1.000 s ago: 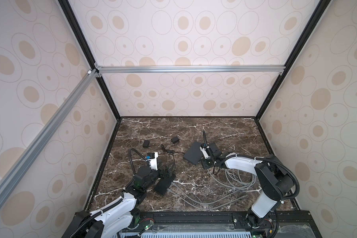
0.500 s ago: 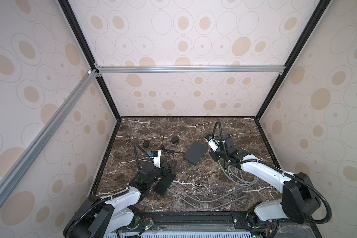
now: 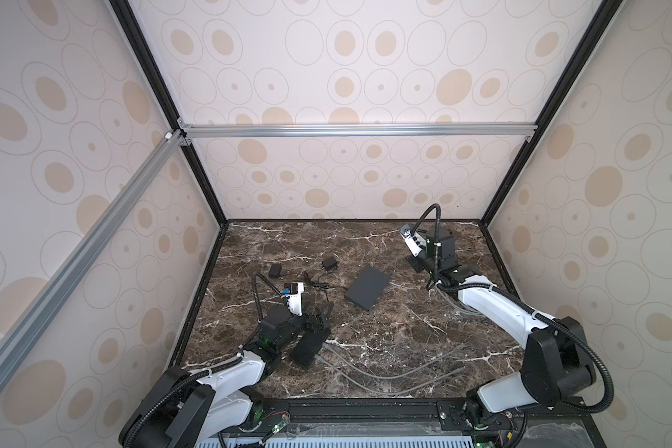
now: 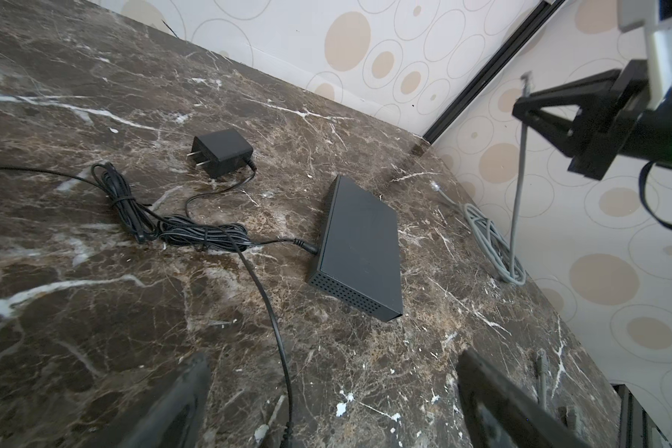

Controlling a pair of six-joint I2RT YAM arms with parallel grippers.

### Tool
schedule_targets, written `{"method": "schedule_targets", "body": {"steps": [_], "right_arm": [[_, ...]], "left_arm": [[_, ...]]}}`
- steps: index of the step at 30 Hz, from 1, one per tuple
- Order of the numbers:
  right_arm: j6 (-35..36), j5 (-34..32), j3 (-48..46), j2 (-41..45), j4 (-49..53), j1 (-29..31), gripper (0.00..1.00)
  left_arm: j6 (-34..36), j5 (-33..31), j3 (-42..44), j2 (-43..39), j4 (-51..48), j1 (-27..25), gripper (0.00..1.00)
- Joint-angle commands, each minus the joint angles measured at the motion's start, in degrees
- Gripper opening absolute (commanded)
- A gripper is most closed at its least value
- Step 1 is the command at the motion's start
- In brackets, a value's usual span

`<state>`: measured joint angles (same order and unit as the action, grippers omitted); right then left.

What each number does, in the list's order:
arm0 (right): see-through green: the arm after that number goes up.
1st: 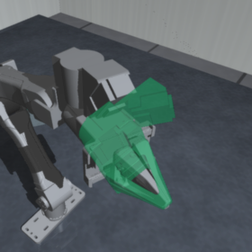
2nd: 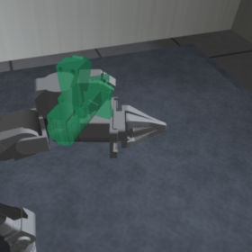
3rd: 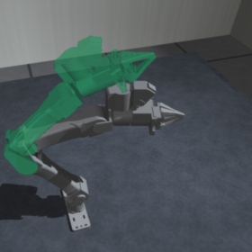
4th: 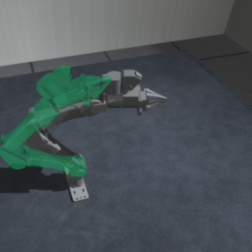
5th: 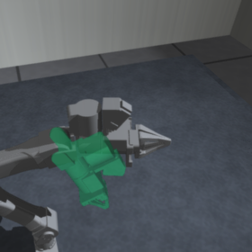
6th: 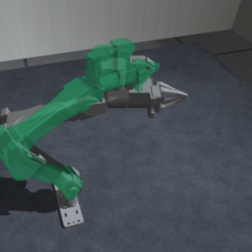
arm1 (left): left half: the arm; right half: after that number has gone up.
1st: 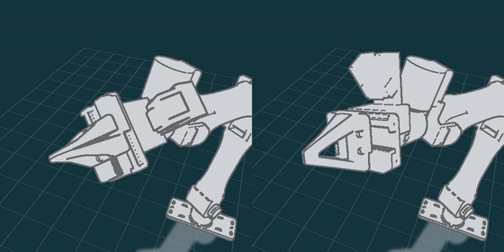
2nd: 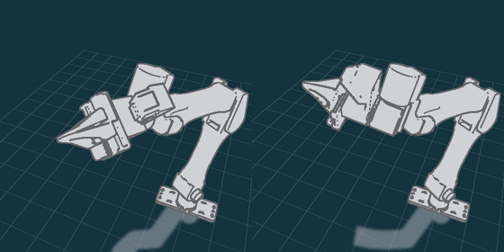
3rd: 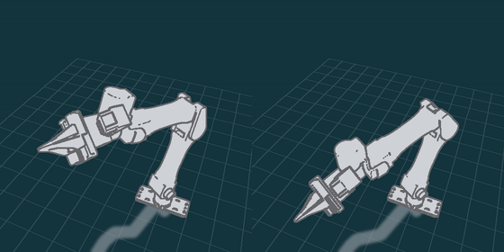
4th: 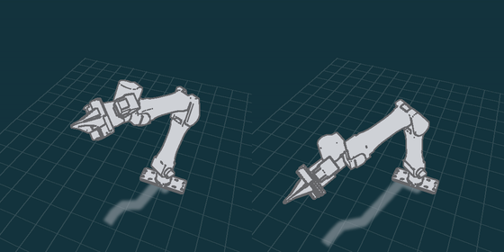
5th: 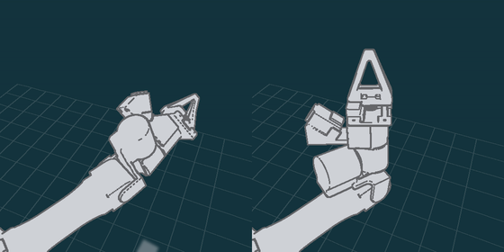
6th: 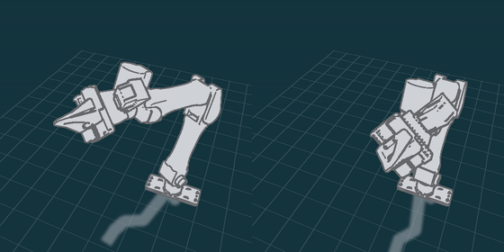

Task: Insert the plug into the switch port

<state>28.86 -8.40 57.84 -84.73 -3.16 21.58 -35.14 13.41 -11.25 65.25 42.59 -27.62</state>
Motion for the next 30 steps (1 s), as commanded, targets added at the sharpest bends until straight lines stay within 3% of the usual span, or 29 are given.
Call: {"method": "schedule_targets", "body": {"steps": [1,10,16,23,25,28,30], "right_arm": [[-3.4,11.3,-4.9,-1.7,-1.4,0.7,0.0],[-2.8,19.4,-5.2,-3.2,6.8,0.7,0.0],[-5.1,23.8,-5.3,-1.8,15.8,0.7,0.0],[-8.7,22.0,-7.6,-0.2,20.2,0.7,0.0],[-9.6,22.0,-7.0,-1.0,22.0,0.7,0.0],[-9.7,23.2,-6.5,-2.0,23.8,0.7,0.0],[-9.8,24.8,-7.0,-2.4,23.9,0.7,0.0]], "left_arm": [[0.4,1.1,-2.2,0.8,2.1,0.3,0.98],[1.3,2.3,-5.5,5.4,0.3,0.2,0.96],[4.3,3.9,-18.2,18.5,-9.9,0.4,0.89],[10.0,9.1,-31.4,30.5,-13.9,0.3,0.88],[11.7,11.7,-35.4,34.2,-15.5,0.3,0.81],[12.1,13.2,-40.8,39.2,-19.4,0.4,0.62],[12.4,13.2,-43.3,41.3,-22.0,0.4,0.58]]}}
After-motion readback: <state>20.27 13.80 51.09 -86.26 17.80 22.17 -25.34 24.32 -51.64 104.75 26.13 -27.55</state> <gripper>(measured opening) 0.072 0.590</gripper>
